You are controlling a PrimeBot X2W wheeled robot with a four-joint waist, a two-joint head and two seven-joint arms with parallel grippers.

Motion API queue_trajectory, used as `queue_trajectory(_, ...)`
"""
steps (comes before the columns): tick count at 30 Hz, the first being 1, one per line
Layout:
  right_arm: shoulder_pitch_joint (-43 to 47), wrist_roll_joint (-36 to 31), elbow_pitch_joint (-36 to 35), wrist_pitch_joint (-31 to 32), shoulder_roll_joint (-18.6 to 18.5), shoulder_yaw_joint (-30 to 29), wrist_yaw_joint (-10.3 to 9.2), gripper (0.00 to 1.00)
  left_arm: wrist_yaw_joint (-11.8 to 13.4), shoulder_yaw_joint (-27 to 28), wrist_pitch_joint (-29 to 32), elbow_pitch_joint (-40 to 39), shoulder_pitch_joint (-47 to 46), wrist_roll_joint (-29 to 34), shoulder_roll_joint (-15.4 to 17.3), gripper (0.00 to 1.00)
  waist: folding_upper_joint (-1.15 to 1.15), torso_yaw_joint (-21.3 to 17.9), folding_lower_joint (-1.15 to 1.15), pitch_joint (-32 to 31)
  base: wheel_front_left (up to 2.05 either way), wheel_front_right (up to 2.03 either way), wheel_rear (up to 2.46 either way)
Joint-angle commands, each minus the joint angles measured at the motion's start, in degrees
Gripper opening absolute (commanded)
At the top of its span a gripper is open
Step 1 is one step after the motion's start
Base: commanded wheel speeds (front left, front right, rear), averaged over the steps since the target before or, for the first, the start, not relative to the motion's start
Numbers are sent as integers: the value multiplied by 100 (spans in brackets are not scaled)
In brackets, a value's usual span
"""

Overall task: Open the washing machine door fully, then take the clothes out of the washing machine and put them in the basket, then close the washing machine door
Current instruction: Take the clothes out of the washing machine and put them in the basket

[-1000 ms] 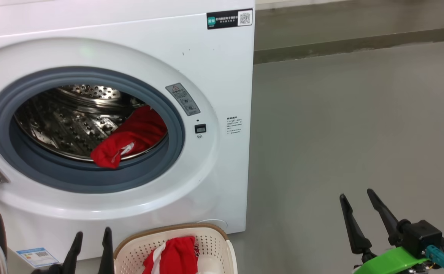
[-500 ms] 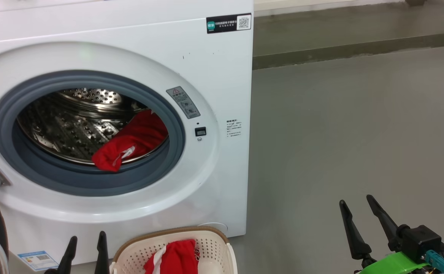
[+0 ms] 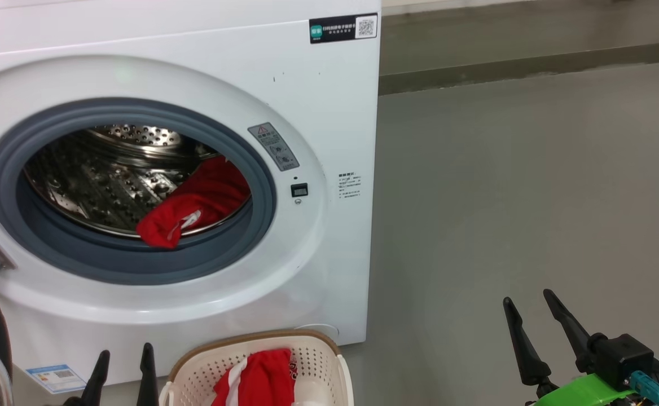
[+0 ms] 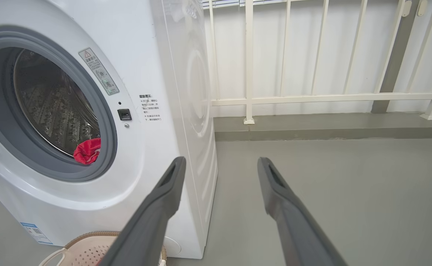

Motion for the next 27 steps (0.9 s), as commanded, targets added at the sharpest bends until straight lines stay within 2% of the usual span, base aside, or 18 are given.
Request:
queue_trajectory(1,-170,-52,-130,-37,-73,113,37,100,-43,188,-70,-97,-305,46,41,100,0,16,0,33,0,0,0)
queue_trajectory(9,-274,-55,-170,-37,-89,135,37,100,-151,96,-70,243,-840,58,154,100,0,81,0,310,0,0,0)
queue_trajectory(15,-406,-57,-194,-37,-99,164,37,100,-94,111,-70,703,-1392,55,201,100,0,91,0,613,0,0,0)
queue_trajectory(27,-945,-23,-339,-37,-128,213,37,100,-156,-69,13,1698,-3321,-42,436,100,0,18,0,1698,0,0,0)
